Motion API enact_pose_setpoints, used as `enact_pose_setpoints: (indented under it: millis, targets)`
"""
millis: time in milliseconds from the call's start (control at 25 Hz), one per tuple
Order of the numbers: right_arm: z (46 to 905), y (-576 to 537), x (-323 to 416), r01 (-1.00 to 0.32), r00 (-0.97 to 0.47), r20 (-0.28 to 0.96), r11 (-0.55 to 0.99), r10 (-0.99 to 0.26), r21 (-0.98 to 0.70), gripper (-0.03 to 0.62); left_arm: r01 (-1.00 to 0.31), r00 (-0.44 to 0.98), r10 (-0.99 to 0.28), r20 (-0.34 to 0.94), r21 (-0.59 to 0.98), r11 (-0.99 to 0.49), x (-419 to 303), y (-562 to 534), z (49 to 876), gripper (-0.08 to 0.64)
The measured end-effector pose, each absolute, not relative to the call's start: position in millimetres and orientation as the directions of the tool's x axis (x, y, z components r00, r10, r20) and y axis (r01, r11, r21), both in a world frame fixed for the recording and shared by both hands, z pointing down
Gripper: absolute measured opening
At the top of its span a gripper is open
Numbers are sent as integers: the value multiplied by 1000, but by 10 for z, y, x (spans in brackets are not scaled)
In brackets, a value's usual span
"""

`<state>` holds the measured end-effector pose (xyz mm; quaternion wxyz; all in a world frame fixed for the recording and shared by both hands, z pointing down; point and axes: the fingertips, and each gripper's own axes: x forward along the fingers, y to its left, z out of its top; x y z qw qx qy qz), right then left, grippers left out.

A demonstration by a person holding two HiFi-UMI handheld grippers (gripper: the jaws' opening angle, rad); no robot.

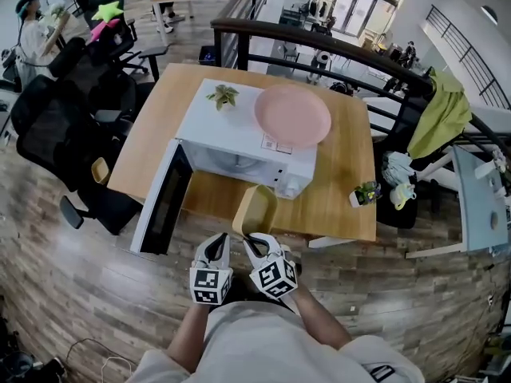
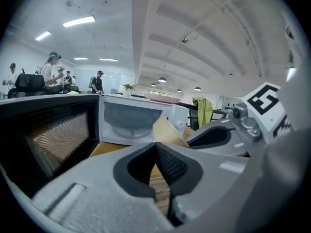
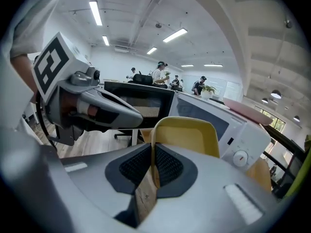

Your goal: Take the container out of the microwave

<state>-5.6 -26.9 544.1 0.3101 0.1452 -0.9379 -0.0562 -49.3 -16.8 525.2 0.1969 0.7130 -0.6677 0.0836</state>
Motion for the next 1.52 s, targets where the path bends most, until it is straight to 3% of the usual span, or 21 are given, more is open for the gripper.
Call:
enact_pose_setpoints:
  millis: [480,960,1520]
  targets:
    - [5519,-76,692,-311,-756,556,937,-346,160,37,-988,120,-901,417,137,-69,113,-40,5275,3]
    - [5544,-234,1561,-516,-677,537,845,-503,140,37,-976,212,-883,418,142,-167,787,-172,5291,3]
    - [5244,-508,1767,-685,-595,454,714,-663,143,35,-972,232,-907,352,127,-199,733,-267,5045,3]
